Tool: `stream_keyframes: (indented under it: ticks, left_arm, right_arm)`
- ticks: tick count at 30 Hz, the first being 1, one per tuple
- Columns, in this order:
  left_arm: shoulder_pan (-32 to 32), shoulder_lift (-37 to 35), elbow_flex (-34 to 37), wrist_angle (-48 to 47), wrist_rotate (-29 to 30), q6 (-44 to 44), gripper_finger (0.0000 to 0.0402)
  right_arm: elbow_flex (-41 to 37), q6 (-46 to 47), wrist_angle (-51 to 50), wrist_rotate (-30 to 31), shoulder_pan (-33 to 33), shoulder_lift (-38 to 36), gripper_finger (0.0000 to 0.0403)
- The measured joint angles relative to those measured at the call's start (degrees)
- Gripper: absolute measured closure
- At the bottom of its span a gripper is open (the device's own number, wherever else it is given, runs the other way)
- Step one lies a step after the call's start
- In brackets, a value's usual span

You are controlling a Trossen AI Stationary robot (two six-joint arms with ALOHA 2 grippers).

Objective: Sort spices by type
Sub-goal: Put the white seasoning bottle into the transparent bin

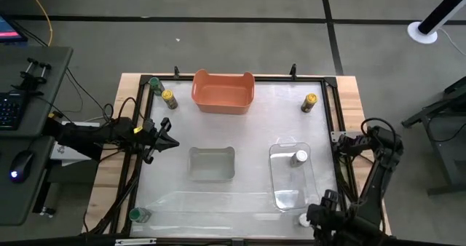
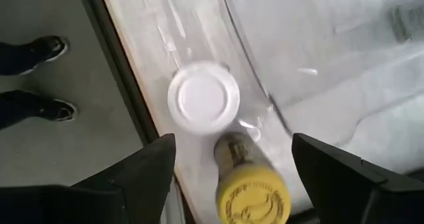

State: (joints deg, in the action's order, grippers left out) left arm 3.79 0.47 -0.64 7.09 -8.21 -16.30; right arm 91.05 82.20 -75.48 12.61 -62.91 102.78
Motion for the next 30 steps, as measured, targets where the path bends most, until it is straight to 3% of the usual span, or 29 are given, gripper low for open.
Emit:
stream_keyframes:
  ticks: [16, 30]
  left_arm:
    - [0.0, -0.01, -0.02, 0.0, 0.0, 0.0, 0.0399]
    - [0.0, -0.02, -0.01, 0.01, -0.01, -0.01, 0.0399]
  right_arm:
    - [-0.04, -1.18, 7.58, -2.26, 4.04, 0.0, 0.0105]
    - [-0.05, -1.19, 7.48, -5.64, 4.42, 2.8, 0.0105]
